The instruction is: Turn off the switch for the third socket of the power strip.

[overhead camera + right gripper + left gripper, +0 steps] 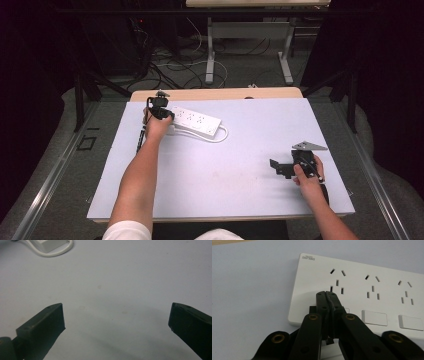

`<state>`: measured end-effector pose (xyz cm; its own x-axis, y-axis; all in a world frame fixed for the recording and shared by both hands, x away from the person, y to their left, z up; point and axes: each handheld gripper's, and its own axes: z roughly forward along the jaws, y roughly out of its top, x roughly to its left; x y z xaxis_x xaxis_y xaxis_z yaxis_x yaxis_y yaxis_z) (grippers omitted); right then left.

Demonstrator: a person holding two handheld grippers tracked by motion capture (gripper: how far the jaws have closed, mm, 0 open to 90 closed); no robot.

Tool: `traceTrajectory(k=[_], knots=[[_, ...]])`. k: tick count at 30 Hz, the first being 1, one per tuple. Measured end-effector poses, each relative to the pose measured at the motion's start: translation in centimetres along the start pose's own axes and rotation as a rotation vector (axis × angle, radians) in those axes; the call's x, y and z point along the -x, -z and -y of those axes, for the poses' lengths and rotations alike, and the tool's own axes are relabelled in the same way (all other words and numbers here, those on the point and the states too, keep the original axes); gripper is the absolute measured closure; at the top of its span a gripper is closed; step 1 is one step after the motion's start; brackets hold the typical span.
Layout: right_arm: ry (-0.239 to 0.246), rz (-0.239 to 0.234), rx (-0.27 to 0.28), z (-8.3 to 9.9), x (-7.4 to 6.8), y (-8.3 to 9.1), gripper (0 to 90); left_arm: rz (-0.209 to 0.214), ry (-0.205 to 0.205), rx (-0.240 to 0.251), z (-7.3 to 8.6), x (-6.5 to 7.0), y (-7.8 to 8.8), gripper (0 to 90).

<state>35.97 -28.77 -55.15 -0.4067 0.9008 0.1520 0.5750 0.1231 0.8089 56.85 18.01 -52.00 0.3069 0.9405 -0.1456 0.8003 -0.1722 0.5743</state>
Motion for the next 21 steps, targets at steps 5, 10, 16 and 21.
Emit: traceTrajectory(k=[5,10,16,21], knots=[[0.0,-0.001,0.0,0.01,0.0,0.0,0.0,-0.001,-0.005,0.006,0.09,0.02,-0.01,90.0],[-0.005,-0.003,-0.003,0.0,-0.1,0.0,0.0,-0.005,-0.003,0.007,0.27,-0.07,-0.22,90.0],[-0.005,-0.003,-0.003,0.01,-0.06,0.0,0.0,0.011,0.011,0.022,0.49,-0.35,-0.19,90.0],[0.002,-0.002,0.001,0.0,0.06,0.01,0.0,0.01,0.005,0.024,0.5,-0.38,-0.19,90.0]])
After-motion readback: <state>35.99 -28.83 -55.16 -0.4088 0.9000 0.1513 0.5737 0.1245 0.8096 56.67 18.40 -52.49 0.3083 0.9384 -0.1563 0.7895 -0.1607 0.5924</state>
